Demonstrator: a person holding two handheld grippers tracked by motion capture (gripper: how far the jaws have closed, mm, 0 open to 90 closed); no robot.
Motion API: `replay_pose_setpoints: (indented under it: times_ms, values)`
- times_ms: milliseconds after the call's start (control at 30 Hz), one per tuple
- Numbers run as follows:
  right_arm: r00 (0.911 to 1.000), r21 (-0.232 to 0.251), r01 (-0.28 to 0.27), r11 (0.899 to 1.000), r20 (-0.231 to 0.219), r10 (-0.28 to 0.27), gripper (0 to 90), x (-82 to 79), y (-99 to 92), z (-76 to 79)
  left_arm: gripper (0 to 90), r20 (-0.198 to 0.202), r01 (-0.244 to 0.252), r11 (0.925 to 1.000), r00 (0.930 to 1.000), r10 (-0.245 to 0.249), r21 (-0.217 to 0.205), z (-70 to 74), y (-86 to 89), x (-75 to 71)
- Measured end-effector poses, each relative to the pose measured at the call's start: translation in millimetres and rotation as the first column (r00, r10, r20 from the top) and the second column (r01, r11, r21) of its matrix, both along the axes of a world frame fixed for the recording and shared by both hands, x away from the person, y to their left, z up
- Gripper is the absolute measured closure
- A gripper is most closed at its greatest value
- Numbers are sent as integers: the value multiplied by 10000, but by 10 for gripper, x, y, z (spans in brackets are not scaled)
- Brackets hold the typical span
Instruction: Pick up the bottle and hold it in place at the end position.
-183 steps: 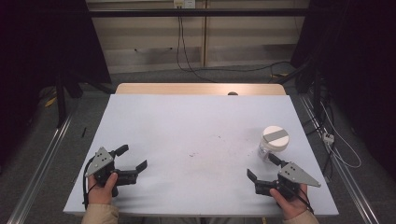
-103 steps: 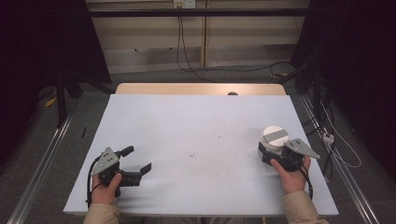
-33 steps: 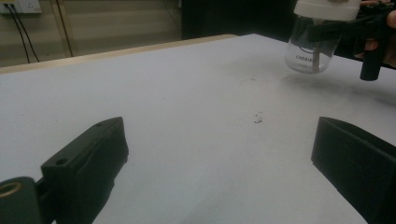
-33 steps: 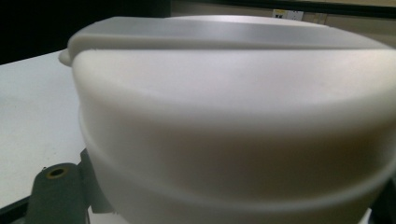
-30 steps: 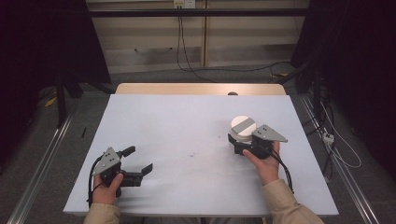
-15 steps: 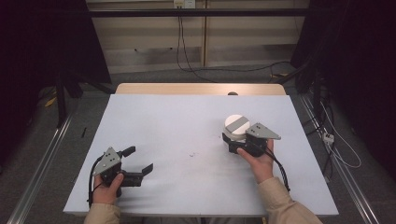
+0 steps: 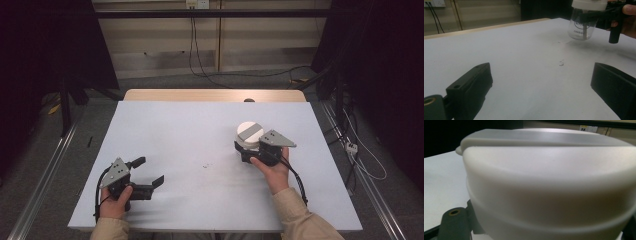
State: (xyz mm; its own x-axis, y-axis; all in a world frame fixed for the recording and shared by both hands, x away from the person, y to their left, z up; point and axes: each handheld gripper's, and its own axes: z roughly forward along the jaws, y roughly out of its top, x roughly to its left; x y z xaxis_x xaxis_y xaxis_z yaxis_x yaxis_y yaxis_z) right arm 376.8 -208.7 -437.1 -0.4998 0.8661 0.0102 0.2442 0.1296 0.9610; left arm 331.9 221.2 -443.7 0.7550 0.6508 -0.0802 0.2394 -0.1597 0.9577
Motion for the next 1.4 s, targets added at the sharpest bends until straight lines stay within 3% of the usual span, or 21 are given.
replay_pose_setpoints:
  times_ms: [1400]
  values:
    - [9980, -148, -638, 9979, -33, 638, 184, 229, 366, -27, 33, 6, -94, 9998, 10000, 95, -161, 1, 34, -8]
